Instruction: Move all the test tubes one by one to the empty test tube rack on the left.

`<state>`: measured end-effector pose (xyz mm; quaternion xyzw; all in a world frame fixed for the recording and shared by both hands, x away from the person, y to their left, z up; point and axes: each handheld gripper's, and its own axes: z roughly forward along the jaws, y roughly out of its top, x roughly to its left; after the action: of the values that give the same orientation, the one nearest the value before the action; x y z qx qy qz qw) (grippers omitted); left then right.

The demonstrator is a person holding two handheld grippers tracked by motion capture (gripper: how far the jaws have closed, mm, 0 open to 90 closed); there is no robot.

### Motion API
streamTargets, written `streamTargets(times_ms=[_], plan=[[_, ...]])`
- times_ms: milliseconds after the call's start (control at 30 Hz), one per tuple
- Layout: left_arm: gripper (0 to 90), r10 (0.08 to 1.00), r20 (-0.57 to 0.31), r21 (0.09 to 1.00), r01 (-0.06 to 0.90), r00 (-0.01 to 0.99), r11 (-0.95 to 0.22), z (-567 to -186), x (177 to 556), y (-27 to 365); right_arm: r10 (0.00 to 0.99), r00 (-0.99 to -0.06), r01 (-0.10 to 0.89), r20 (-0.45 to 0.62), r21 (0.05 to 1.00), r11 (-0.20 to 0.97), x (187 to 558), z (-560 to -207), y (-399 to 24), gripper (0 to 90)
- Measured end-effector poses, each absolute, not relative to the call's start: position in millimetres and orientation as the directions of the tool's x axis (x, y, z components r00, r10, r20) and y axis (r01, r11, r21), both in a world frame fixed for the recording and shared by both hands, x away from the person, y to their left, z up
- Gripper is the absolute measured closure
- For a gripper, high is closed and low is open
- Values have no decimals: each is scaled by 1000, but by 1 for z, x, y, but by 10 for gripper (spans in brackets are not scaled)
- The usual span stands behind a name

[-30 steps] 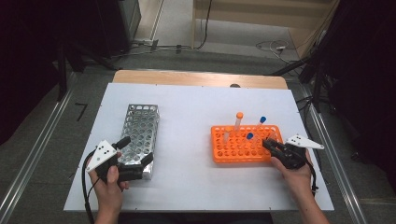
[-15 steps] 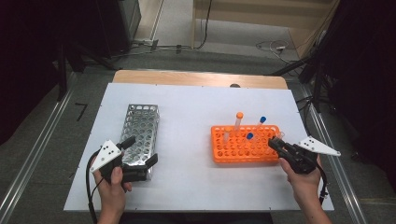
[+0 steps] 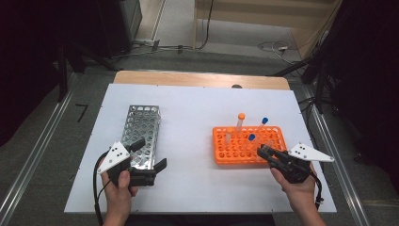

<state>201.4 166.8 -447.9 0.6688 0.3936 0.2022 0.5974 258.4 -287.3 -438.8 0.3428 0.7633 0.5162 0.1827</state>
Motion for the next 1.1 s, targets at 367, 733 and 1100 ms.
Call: streamTargets(times_ms=[367, 733, 1100], plan=[[0, 735, -202, 953, 302, 647, -4, -446, 201, 144, 618, -781, 325, 89, 903, 280, 251, -443, -250, 741], [37, 721, -199, 944, 326, 664, -40, -446, 203, 121, 567, -820, 314, 81, 891, 328, 245, -449, -223, 741], [85, 714, -207, 931, 359, 669, -66, -447, 205, 101, 529, -847, 289, 52, 880, 378, 241, -455, -200, 741]])
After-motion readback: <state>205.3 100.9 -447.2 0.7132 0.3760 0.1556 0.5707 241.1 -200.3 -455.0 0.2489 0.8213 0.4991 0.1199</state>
